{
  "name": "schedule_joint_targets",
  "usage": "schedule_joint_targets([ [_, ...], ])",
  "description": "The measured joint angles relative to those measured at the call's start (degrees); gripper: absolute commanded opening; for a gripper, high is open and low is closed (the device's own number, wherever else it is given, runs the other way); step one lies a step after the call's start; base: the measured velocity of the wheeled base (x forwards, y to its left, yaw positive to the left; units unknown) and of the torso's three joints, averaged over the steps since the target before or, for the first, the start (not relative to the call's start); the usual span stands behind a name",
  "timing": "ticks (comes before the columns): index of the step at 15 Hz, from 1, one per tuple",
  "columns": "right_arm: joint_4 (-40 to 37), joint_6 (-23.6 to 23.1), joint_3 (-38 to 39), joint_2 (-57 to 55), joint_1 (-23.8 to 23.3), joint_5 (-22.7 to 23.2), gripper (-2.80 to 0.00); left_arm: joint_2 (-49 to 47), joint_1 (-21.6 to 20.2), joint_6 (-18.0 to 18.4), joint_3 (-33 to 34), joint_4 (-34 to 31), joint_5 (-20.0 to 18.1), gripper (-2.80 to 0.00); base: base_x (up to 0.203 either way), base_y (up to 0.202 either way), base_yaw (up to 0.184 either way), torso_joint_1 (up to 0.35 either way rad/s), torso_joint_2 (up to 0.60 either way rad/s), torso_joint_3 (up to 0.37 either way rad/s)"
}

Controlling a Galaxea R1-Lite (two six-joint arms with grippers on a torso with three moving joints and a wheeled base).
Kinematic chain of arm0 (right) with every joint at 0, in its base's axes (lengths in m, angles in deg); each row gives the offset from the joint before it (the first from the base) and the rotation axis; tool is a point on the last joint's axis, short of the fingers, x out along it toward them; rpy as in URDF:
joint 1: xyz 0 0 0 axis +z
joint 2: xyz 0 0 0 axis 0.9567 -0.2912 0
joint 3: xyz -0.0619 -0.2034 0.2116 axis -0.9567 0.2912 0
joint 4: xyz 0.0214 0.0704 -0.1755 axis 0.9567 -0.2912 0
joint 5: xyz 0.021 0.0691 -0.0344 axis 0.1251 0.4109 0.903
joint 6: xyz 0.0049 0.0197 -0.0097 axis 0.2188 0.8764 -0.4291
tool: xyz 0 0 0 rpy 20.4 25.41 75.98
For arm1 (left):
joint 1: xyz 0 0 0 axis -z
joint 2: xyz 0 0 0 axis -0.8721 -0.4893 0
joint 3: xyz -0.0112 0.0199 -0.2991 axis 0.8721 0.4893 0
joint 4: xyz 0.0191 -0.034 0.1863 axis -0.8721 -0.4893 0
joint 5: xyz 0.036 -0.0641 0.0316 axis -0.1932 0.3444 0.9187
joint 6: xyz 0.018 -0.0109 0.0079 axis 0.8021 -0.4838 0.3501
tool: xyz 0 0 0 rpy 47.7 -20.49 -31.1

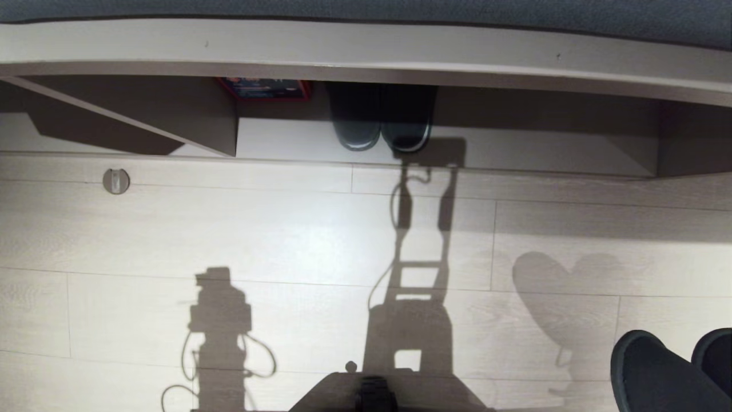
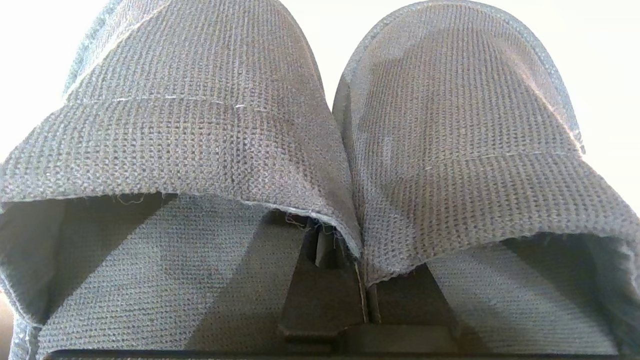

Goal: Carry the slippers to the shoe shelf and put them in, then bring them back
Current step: Place the slippers on the floor

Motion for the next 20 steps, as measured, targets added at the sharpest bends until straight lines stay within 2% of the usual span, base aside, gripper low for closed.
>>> schedule_joint_targets([
  [3, 0.07, 1.96, 0.03, 0.02, 0.0, -0.22, -2.8, 0.02, 0.0, 0.13, 0.0, 0.03, 0.02, -2.8, 0.0, 0.0, 0.0, 0.0, 0.0, 0.2],
  [20, 0.1, 2.03, 0.0, -0.02, 0.0, -0.2, -2.8, -0.02, 0.0, 0.0, 0.0, 0.05, 0.0, -2.8, 0.0, 0.0, 0.0, 0.004, 0.0, 0.201],
])
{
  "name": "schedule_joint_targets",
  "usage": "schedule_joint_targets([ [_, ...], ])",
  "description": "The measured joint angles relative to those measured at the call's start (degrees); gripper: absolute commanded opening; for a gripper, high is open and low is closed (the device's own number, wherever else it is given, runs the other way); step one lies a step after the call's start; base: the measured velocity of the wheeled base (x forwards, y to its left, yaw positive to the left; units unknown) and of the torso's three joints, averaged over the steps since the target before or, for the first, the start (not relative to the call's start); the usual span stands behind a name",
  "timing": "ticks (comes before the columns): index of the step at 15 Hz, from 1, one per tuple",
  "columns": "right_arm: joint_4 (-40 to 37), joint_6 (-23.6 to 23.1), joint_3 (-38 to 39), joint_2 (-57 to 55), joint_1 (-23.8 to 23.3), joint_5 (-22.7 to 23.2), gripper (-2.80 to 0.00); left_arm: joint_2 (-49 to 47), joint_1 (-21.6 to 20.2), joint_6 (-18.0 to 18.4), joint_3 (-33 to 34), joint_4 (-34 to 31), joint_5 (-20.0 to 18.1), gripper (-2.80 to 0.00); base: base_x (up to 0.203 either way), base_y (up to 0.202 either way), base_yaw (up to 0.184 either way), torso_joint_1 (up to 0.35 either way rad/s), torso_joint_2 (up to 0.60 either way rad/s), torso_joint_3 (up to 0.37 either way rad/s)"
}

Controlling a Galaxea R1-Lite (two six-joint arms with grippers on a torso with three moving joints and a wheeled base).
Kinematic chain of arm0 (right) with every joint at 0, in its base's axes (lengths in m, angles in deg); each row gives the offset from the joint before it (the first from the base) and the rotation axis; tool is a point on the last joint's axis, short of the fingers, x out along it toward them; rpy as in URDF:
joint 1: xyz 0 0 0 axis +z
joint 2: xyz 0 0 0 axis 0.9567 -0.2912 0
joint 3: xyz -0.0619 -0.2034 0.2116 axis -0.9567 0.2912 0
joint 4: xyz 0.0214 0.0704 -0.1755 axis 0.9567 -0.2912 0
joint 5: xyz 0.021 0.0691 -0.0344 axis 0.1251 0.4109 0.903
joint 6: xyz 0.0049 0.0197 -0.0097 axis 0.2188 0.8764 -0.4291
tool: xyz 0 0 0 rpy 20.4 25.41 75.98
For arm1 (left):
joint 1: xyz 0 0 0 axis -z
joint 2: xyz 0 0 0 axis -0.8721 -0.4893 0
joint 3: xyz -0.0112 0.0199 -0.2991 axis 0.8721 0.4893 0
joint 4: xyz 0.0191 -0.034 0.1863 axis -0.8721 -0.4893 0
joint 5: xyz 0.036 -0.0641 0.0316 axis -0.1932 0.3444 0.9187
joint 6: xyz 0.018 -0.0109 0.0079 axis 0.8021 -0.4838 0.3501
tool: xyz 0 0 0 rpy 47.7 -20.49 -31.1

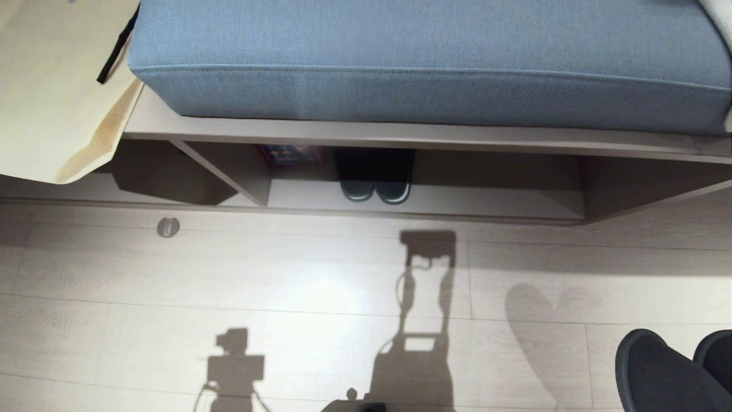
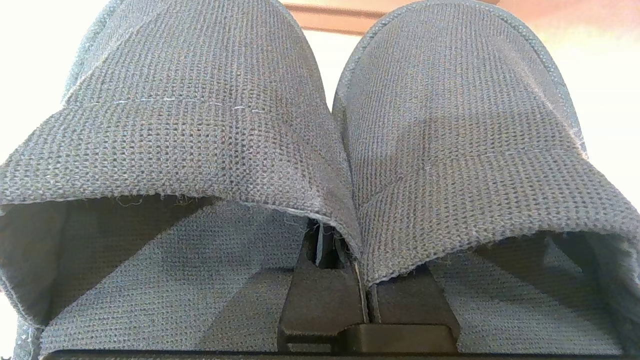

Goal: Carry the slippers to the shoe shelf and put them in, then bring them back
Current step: Place the slippers on the floor

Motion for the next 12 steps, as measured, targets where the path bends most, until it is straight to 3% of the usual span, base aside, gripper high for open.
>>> schedule_joint_targets([
  [12, 0.01, -0.02, 0.02, -0.05, 0.0, 0.0, -2.8, 0.02, 0.0, -0.11, 0.0, 0.03, 0.02, -2.8, 0.0, 0.0, 0.0, 0.003, 0.0, 0.203],
])
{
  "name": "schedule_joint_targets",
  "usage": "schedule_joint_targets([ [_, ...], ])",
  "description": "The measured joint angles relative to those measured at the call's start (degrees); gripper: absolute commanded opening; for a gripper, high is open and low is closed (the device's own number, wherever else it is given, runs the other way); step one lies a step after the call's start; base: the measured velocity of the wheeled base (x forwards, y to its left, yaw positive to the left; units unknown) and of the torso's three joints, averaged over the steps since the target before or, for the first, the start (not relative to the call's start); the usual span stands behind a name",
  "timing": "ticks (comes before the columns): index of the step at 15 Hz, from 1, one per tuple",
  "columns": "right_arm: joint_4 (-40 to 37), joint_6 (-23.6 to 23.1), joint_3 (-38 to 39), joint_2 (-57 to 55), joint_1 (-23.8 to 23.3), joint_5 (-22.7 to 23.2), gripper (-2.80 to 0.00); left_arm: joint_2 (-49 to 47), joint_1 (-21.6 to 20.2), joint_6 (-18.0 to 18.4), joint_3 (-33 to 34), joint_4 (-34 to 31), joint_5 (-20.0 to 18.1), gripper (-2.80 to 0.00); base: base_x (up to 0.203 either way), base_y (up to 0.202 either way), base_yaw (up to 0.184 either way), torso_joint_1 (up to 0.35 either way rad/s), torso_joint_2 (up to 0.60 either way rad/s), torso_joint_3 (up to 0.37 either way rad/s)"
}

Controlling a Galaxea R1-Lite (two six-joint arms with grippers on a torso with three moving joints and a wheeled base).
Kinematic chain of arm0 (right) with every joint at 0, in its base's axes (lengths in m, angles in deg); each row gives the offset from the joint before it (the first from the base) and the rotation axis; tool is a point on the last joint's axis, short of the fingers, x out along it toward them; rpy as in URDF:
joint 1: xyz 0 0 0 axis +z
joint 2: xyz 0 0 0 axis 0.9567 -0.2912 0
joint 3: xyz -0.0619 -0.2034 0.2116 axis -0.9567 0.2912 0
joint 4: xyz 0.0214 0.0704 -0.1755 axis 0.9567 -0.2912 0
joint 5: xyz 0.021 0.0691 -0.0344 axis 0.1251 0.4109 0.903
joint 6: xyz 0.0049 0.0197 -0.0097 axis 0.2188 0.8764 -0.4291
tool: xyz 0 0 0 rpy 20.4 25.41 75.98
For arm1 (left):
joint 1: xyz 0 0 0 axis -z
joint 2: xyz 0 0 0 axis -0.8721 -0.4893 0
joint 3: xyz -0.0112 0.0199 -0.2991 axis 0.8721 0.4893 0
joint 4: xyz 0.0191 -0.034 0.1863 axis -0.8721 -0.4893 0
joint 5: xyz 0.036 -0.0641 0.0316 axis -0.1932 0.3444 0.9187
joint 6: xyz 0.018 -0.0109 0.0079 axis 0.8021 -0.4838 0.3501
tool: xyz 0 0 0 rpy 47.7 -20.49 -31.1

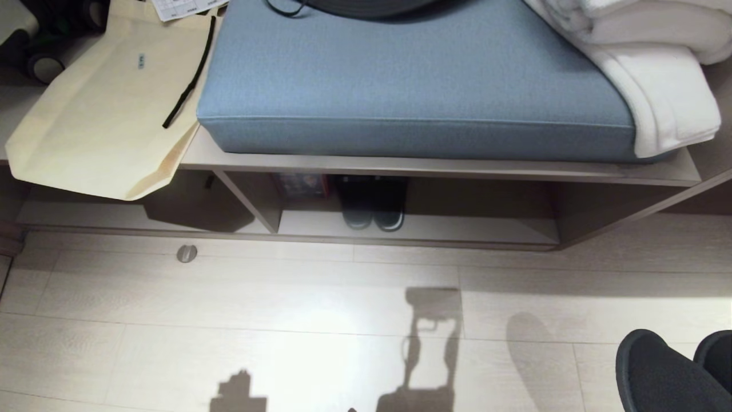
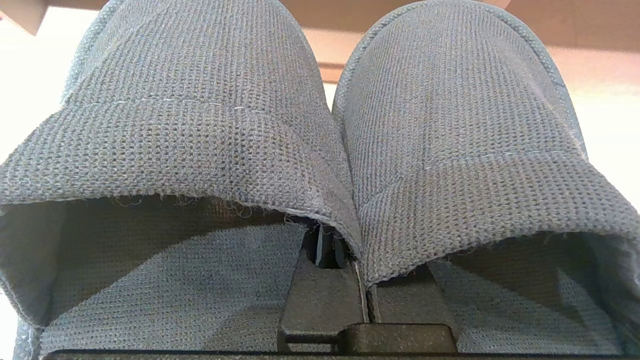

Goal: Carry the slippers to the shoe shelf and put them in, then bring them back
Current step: Place the slippers on the floor

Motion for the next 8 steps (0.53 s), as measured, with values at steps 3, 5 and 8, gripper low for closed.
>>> schedule_joint_targets([
  [3, 0.0, 0.0, 0.0, 0.0, 0.0, -0.01, -2.8, 0.0, 0.0, -0.06, 0.0, 0.02, -0.01, -2.8, 0.0, 0.0, 0.0, 0.001, 0.0, 0.202],
  [5, 0.0, 0.02, 0.0, 0.0, 0.0, -0.02, -2.8, 0.01, 0.0, -0.06, 0.0, 0.03, -0.02, -2.8, 0.0, 0.0, 0.0, 0.006, 0.0, 0.202],
  [8, 0.0, 0.02, 0.0, 0.0, 0.0, 0.0, -2.8, 0.02, 0.0, -0.11, 0.0, 0.04, -0.02, -2.8, 0.0, 0.0, 0.0, 0.004, 0.0, 0.2],
])
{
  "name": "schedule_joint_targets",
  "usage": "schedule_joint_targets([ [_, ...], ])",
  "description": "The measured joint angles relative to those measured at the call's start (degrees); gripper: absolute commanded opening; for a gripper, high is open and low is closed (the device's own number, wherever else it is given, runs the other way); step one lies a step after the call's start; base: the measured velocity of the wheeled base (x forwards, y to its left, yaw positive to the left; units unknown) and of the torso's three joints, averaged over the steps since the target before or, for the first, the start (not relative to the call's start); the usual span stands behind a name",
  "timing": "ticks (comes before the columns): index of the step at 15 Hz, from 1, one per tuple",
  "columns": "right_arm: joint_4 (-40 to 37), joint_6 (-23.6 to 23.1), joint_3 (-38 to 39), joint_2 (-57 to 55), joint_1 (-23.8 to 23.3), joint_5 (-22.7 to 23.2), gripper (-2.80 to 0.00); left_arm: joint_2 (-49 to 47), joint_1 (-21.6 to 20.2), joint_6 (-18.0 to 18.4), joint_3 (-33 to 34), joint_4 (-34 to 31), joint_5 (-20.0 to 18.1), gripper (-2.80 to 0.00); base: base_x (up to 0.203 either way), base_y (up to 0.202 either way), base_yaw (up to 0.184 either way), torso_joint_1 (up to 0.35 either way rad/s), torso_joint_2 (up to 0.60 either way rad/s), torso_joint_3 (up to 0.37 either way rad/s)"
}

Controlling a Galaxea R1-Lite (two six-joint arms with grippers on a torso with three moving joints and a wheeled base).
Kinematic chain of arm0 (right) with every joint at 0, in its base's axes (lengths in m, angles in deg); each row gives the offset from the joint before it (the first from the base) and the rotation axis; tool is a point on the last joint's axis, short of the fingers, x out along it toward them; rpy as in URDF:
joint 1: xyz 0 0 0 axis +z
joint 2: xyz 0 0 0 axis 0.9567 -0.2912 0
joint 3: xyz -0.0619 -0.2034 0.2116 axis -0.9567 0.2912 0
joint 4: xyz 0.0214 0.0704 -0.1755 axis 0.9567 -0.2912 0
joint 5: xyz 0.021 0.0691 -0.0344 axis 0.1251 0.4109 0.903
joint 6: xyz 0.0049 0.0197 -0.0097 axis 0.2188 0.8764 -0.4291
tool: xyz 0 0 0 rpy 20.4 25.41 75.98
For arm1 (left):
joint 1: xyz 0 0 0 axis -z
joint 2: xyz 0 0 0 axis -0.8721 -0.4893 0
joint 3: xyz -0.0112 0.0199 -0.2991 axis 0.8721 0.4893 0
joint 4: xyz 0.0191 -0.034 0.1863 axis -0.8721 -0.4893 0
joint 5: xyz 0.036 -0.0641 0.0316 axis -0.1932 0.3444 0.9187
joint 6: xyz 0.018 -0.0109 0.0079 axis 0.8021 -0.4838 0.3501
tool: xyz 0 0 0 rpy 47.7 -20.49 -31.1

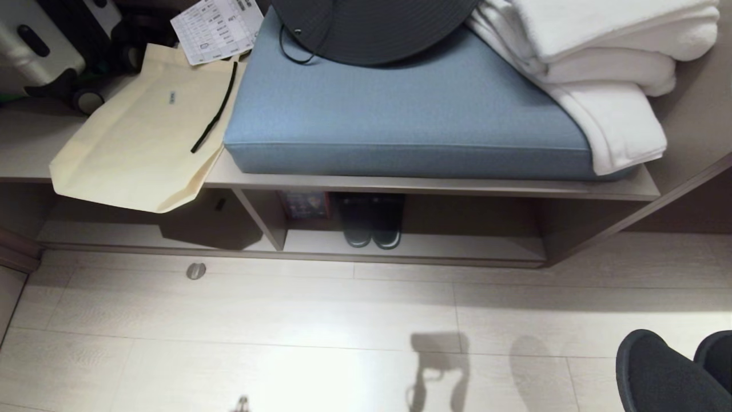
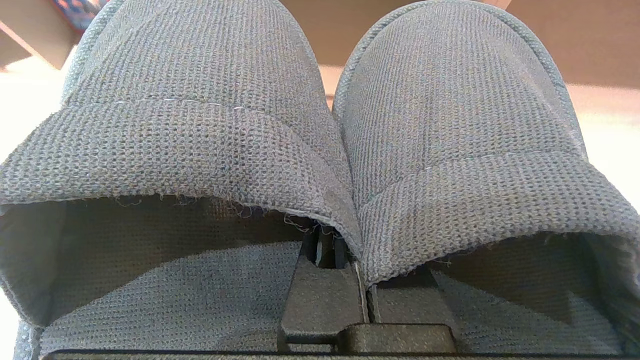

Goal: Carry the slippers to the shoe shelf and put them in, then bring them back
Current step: Place the slippers on the floor

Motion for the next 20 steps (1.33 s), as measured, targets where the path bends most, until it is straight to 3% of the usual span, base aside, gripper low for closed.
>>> schedule_joint_targets([
  [20, 0.0, 0.0, -0.02, -0.04, 0.0, -0.02, -2.8, 0.0, 0.0, -0.12, 0.0, 0.0, 0.0, -2.8, 0.0, 0.0, 0.0, 0.003, 0.0, 0.202],
])
